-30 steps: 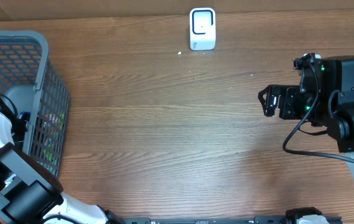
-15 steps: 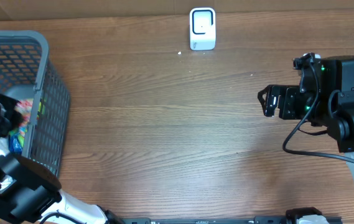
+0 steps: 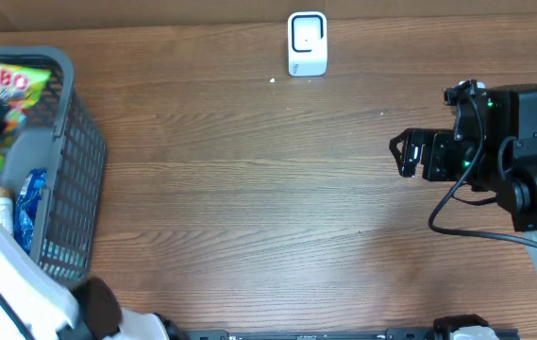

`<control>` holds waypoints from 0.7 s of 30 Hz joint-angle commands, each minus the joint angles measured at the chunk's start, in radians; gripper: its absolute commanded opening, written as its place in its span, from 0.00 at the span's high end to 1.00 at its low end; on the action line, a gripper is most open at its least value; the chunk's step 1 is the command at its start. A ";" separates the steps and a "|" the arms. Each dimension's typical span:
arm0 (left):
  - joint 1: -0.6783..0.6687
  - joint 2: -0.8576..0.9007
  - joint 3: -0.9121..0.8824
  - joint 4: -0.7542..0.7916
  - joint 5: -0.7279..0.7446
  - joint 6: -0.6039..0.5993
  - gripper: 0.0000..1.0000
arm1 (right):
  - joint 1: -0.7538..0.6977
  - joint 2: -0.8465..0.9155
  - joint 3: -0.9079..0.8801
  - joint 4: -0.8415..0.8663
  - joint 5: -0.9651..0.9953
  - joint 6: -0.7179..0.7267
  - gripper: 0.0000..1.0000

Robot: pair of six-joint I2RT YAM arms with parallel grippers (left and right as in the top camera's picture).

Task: Scan the item barcode
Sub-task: 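Grasp the Haribo gummy bag and place it on the table center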

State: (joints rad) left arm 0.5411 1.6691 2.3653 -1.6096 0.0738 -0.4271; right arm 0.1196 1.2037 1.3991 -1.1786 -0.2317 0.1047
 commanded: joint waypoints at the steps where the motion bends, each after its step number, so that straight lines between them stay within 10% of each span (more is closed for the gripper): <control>1: -0.121 -0.070 0.029 -0.010 0.005 0.050 0.96 | 0.003 -0.001 0.023 0.006 -0.005 -0.001 0.00; 10: -0.507 -0.033 -0.117 -0.056 0.000 0.118 0.96 | 0.003 -0.001 0.023 0.006 -0.005 -0.001 0.00; 21: -0.813 0.159 -0.612 0.252 0.006 0.154 0.96 | 0.003 -0.001 0.023 0.013 -0.005 -0.001 0.00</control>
State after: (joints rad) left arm -0.2047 1.7699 1.8526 -1.4166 0.0727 -0.3019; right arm 0.1192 1.2037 1.3991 -1.1728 -0.2321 0.1047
